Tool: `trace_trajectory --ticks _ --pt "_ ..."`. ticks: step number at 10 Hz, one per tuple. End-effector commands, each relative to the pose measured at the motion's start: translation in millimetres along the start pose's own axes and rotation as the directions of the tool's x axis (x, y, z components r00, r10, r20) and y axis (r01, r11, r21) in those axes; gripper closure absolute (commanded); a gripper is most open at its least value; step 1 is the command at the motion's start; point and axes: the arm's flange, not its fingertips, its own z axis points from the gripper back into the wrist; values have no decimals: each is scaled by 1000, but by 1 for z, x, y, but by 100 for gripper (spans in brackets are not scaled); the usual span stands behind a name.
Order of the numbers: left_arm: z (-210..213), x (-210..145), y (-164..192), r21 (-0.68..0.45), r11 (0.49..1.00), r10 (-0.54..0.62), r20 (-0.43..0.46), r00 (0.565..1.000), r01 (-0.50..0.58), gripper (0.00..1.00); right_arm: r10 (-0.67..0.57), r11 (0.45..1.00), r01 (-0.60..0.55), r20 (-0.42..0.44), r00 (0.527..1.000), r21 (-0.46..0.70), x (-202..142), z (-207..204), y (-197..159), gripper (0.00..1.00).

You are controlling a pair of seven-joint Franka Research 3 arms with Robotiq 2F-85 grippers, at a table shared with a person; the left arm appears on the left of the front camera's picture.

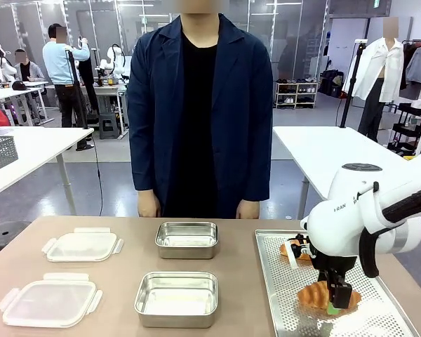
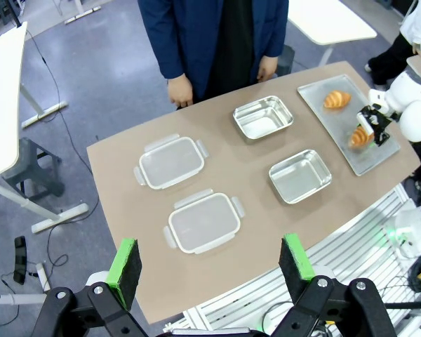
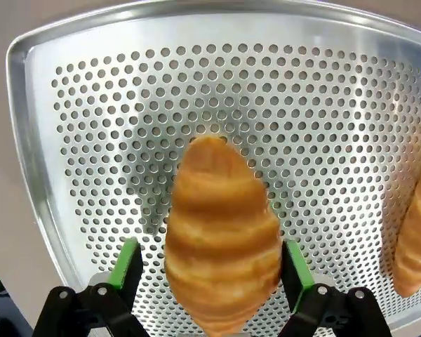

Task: Place the bread into the airtight container.
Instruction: Pick up a Butter Roll and place it into an empty Airtight Container.

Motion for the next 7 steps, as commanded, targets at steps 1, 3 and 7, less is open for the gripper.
trace_trajectory --ticks 1,3,7 --pt "0 1 -1 -5 1000 -6 2 1000 6 0 27 1000 -26 24 999 -7 -4 -7 4 7" --pt "0 1 -1 -5 1000 -6 2 1000 6 0 16 1000 -16 17 1000 -4 -6 -8 5 25" --pt "0 1 -1 -5 1000 -6 2 1000 6 0 13 1000 -13 15 1000 27 -10 -2 1 60"
